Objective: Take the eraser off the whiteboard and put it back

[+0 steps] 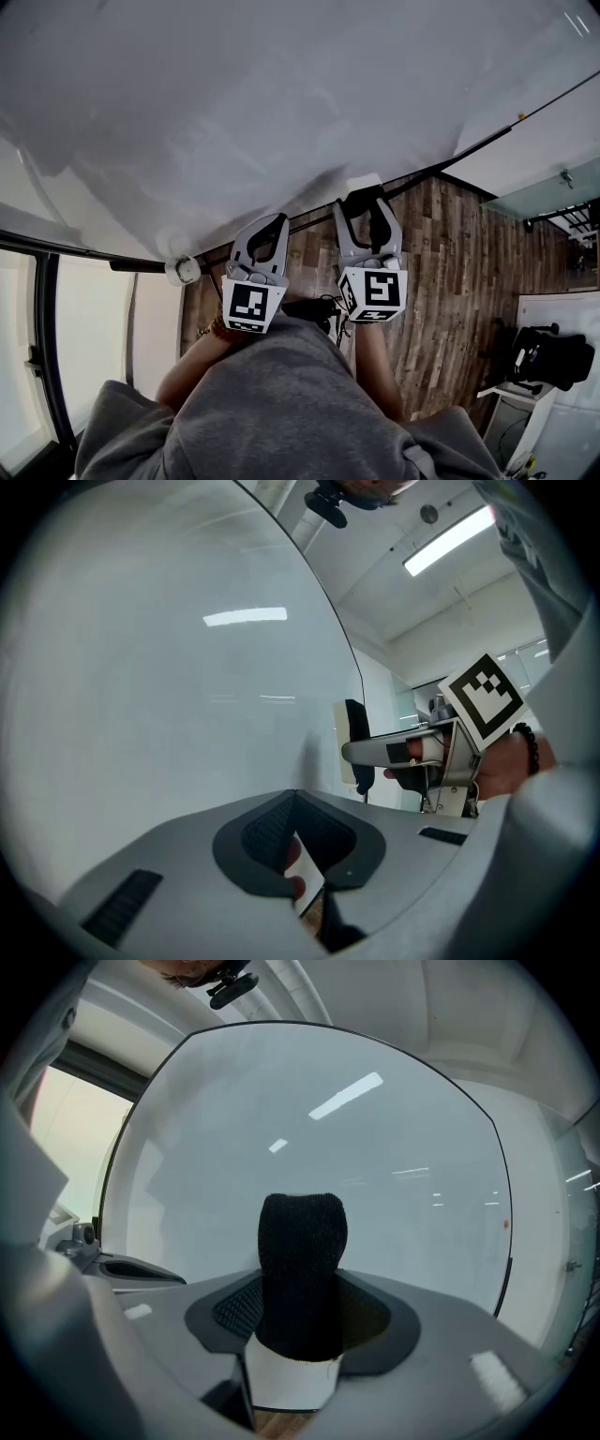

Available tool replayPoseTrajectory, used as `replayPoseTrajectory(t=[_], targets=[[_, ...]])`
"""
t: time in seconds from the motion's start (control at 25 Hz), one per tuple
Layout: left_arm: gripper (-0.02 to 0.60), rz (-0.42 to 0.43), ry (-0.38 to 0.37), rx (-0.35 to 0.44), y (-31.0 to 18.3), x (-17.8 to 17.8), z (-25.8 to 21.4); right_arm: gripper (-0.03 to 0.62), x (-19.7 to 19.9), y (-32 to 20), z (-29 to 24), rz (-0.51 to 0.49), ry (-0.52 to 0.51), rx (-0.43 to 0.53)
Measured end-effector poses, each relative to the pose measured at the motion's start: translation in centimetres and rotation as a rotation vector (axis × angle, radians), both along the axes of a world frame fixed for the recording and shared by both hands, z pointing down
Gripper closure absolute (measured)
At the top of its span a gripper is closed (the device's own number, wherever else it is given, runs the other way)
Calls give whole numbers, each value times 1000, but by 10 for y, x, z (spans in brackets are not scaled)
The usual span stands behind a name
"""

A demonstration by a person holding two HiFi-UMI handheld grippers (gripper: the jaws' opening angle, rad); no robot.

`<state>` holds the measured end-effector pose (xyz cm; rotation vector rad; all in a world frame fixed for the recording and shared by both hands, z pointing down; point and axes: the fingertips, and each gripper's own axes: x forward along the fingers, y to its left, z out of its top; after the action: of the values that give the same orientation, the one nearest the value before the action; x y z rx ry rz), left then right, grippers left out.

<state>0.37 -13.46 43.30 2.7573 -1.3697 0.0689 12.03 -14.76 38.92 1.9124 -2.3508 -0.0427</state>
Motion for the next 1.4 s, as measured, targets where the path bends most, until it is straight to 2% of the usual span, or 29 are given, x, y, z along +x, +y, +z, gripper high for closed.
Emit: replayPoseTrajectory(t=[1.4], targets=[[575, -47, -5, 0, -13, -6, 1, 356, -11, -21, 2, -59, -9, 3]])
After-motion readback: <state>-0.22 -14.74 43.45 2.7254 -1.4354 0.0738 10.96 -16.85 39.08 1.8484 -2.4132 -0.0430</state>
